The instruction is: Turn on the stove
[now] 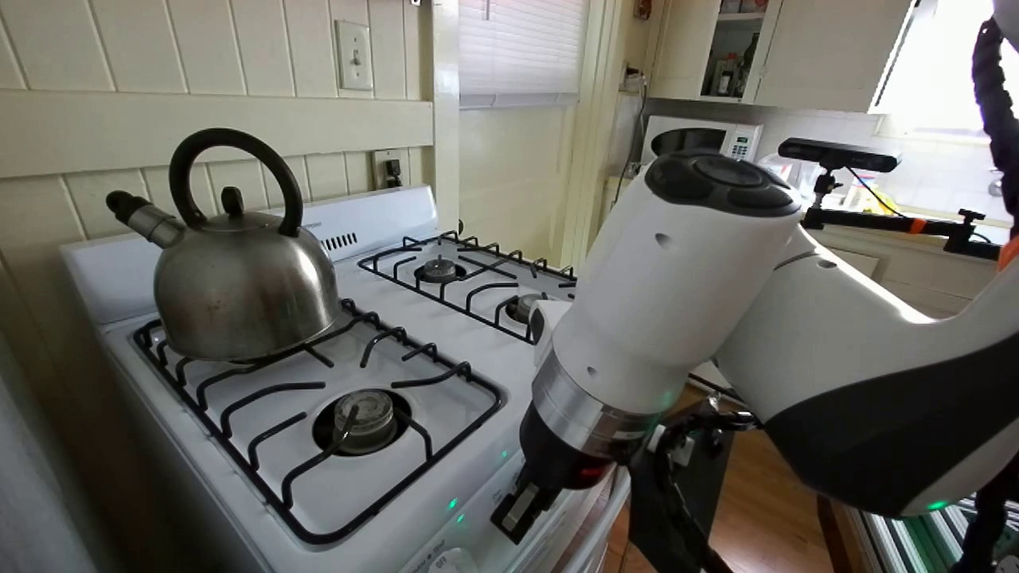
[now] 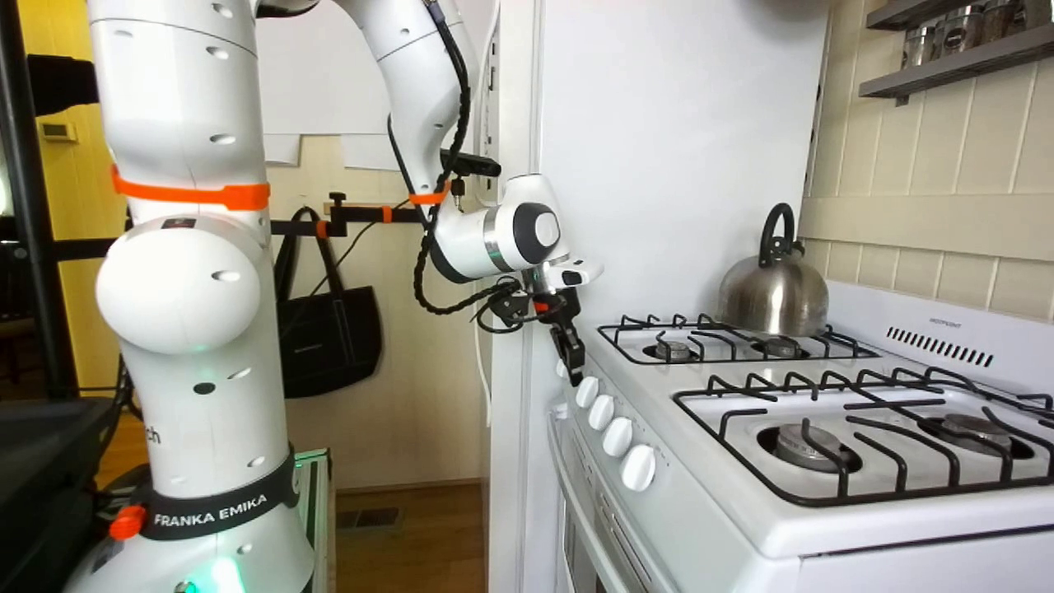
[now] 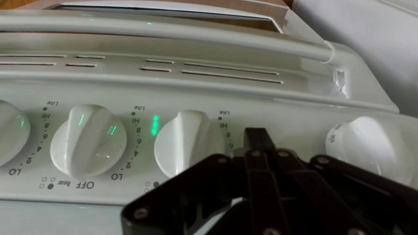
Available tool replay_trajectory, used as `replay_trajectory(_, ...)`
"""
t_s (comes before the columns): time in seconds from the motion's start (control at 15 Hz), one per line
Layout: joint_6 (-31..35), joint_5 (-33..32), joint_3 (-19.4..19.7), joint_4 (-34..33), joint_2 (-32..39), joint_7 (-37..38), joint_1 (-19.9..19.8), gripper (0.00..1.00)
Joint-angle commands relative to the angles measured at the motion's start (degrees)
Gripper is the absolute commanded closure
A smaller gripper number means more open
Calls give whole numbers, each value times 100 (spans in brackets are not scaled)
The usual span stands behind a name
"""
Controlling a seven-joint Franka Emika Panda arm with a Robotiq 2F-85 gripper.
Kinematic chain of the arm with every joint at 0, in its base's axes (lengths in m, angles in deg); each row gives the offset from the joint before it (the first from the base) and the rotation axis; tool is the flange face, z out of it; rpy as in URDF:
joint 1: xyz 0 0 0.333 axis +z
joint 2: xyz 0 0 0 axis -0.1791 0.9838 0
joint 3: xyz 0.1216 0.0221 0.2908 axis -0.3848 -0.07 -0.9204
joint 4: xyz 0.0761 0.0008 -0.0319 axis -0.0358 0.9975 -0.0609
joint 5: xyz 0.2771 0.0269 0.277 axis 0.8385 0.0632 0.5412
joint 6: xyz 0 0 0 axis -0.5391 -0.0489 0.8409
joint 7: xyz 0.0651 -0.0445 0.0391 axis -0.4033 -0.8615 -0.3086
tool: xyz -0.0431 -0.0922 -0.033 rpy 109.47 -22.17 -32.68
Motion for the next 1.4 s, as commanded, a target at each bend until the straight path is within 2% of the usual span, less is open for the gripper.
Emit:
replay_trajectory(0.0, -12, -604, 50, -230, 236, 635, -52, 100)
replay_trajectory(0.33, -29, -1300, 106, -321, 236, 1550, -75, 100)
replay_trajectory(0.53, -44, -1488, 85, -319, 280, 1816, -58, 100)
replay_trajectory(1.0, 13, -1067, 70, -161, 161, 1328, -55, 100)
replay_trajectory(1.33, -10, -473, 44, -31, -28, 648, -31, 100)
